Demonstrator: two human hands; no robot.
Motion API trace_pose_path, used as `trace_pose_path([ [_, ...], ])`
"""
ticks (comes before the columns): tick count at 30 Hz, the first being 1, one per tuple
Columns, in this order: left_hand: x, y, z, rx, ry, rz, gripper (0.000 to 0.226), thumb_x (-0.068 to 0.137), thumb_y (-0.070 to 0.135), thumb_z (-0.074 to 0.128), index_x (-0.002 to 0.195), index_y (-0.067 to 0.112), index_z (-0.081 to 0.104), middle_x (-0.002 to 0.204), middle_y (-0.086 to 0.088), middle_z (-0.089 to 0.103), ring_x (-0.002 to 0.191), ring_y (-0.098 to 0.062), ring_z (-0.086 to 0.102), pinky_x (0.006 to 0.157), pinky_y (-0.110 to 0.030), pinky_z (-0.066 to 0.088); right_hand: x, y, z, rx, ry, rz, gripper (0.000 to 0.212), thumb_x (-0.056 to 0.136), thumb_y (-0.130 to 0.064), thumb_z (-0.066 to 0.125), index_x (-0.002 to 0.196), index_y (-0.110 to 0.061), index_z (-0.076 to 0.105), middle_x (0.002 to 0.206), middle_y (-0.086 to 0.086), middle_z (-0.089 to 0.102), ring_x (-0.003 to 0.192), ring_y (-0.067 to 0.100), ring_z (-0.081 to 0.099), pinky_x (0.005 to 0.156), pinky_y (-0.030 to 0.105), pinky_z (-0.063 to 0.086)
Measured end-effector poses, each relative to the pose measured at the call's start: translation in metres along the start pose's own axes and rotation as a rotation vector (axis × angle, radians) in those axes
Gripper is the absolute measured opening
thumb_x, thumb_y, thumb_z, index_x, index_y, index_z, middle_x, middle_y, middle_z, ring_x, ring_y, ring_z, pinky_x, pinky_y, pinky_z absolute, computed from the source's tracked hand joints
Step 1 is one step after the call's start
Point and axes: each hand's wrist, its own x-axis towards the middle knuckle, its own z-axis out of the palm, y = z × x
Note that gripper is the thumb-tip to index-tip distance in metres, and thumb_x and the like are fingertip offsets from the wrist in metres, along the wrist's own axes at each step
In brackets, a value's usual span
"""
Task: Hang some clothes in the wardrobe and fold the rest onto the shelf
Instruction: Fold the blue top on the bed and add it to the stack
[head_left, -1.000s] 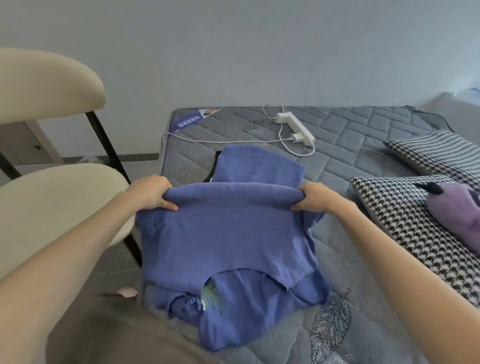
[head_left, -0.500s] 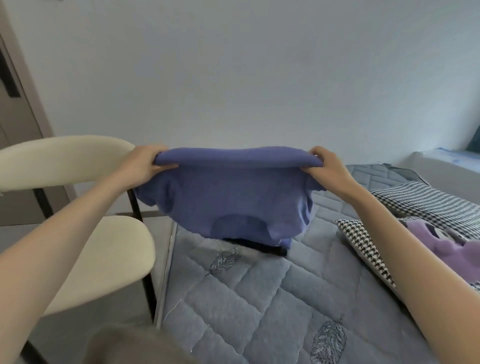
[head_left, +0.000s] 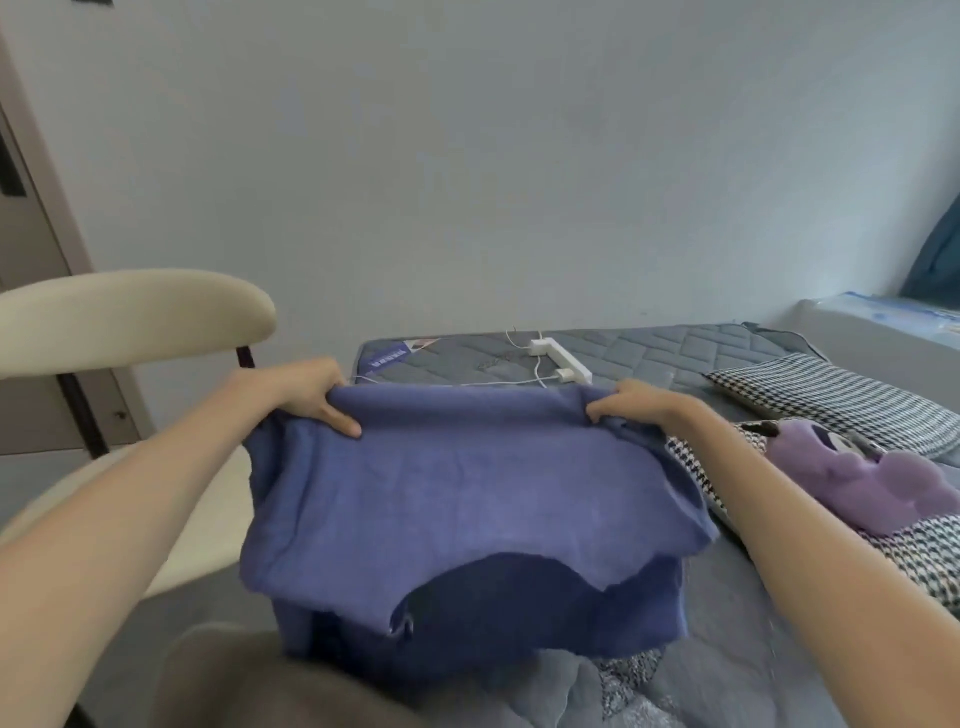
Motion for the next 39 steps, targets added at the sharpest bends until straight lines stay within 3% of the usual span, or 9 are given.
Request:
trace_pose_path([
  [3,0.024,-0.002,0.042,0.086,-0.027,0.002,0.035,0.076,0.048,0.074,0.064,0.021,0.056,0.065,0.005,0.059,0.065,-0.016,0.054,0.050,-0.022,0.035,0.020,0.029,0.030,-0.223,-0.070,0.055,0.020,0.081,-0.026,0.066,0.068,-0.013,0.056,0.081,0.008,0.060,0.066,0.019,0.054,0.054,0.024,0.040],
  [8,0.066,0.000,0.090,0.321,0.069,-0.034,0.017,0.087,0.035,0.060,0.097,0.022,0.065,0.105,0.000,0.065,0.102,-0.024,0.061,0.069,-0.029,0.041,0.048,0.066,0.062,-0.385,-0.012,0.062,0.029,0.081,-0.037,0.068,0.085,-0.012,0.053,0.100,0.014,0.064,0.090,0.029,0.060,0.069,0.029,0.041],
  [10,0.079,0.003,0.100,0.363,0.118,-0.052,0.006,0.088,0.023,0.055,0.087,0.020,0.061,0.101,-0.002,0.063,0.100,-0.025,0.061,0.067,-0.029,0.038,0.061,0.074,0.070,-0.411,0.069,0.067,0.027,0.084,-0.038,0.062,0.093,-0.013,0.057,0.110,0.015,0.065,0.100,0.033,0.063,0.071,0.032,0.042],
  [13,0.099,0.003,0.110,0.403,0.198,-0.112,0.015,0.086,0.011,0.048,0.076,0.022,0.047,0.091,-0.002,0.057,0.092,-0.026,0.060,0.065,-0.029,0.034,0.081,0.077,0.076,-0.463,0.204,0.034,0.022,0.088,-0.025,0.052,0.106,-0.018,0.062,0.113,0.011,0.064,0.102,0.034,0.062,0.070,0.033,0.041],
  [18,0.130,-0.005,0.121,0.382,0.251,-0.162,0.023,0.080,0.001,0.047,0.069,0.021,0.044,0.078,0.002,0.052,0.077,-0.025,0.050,0.061,-0.029,0.031,0.108,0.077,0.079,-0.456,0.300,-0.031,0.030,0.081,-0.005,0.046,0.101,-0.020,0.064,0.105,0.008,0.066,0.096,0.035,0.060,0.066,0.033,0.037],
  [21,0.146,-0.012,0.126,0.365,0.299,-0.157,0.024,0.082,0.001,0.048,0.071,0.023,0.049,0.084,0.000,0.060,0.086,-0.026,0.057,0.061,-0.030,0.031,0.119,0.080,0.080,-0.426,0.354,-0.073,0.031,0.077,-0.001,0.047,0.096,-0.019,0.063,0.105,0.005,0.064,0.097,0.035,0.059,0.065,0.033,0.034],
  [27,0.161,-0.018,0.136,0.215,0.434,-0.104,0.030,0.082,-0.001,0.048,0.076,0.024,0.064,0.085,-0.004,0.060,0.081,-0.028,0.054,0.058,-0.035,0.034,0.127,0.091,0.080,-0.348,0.462,-0.140,0.022,0.073,0.001,0.051,0.089,-0.014,0.057,0.100,0.005,0.058,0.091,0.033,0.055,0.061,0.034,0.035],
  [33,0.132,-0.022,0.157,0.109,0.441,-0.073,0.027,0.085,-0.002,0.051,0.091,0.016,0.070,0.090,-0.005,0.051,0.078,-0.029,0.053,0.056,-0.037,0.035,0.103,0.101,0.090,-0.249,0.407,-0.079,0.020,0.068,-0.001,0.054,0.081,-0.016,0.049,0.090,0.000,0.055,0.077,0.027,0.048,0.059,0.032,0.032],
  [39,0.088,-0.026,0.185,0.058,0.325,-0.047,0.043,0.085,-0.006,0.050,0.113,0.024,0.064,0.104,-0.004,0.051,0.086,-0.029,0.056,0.060,-0.033,0.032,0.073,0.111,0.105,-0.264,0.240,-0.038,0.018,0.067,-0.001,0.053,0.080,-0.012,0.052,0.084,0.004,0.061,0.077,0.030,0.053,0.054,0.030,0.033],
])
